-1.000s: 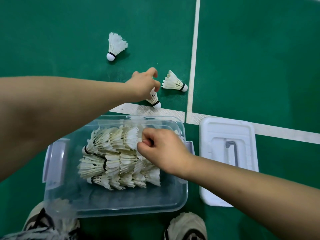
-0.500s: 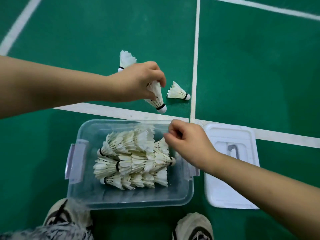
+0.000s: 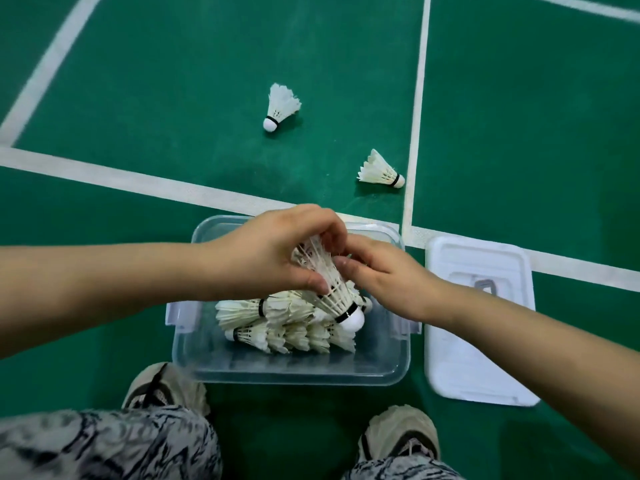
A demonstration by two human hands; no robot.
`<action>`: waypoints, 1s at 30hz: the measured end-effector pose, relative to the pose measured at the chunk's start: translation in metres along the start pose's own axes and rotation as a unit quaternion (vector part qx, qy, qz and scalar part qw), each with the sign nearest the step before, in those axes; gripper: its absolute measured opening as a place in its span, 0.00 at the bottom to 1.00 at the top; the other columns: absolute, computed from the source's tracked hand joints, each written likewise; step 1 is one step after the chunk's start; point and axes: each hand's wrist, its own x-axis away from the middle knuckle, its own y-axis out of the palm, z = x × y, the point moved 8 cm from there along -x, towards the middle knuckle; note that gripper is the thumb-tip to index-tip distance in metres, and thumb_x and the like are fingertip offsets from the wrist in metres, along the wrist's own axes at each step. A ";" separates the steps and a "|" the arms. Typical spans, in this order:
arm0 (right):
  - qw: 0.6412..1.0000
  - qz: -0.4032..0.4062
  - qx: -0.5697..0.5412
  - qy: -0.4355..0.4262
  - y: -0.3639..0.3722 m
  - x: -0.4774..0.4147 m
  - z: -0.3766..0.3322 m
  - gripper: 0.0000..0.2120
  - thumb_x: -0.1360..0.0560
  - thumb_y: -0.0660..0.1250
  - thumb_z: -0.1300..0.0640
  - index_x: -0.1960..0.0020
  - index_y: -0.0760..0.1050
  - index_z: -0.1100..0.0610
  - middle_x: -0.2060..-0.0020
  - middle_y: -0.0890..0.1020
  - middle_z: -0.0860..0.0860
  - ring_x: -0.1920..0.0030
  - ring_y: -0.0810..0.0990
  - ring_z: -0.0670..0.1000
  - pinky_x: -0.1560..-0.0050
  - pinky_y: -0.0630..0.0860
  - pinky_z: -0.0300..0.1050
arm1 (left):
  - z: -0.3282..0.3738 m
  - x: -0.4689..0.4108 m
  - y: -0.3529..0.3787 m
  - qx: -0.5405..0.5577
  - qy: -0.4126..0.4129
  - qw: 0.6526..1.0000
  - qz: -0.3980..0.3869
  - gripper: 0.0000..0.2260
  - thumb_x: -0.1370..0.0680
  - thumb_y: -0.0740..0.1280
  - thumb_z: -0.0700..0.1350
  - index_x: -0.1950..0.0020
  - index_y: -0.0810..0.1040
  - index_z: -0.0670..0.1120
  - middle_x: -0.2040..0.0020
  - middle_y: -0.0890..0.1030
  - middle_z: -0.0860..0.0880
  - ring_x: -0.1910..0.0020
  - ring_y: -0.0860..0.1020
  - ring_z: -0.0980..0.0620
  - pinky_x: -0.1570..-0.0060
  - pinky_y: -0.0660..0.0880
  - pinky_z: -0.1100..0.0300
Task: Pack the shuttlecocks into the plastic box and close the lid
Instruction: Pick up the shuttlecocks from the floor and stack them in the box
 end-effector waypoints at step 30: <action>0.947 0.215 0.213 0.106 -0.040 0.012 0.022 0.08 0.26 0.60 0.51 0.61 0.69 0.53 0.70 0.78 0.50 0.65 0.75 0.55 0.65 0.70 0.46 | -0.035 0.014 -0.031 -0.119 -0.011 0.990 0.074 0.12 0.30 0.58 0.51 0.47 0.66 0.55 0.50 0.68 0.55 0.56 0.71 0.56 0.55 0.69 0.64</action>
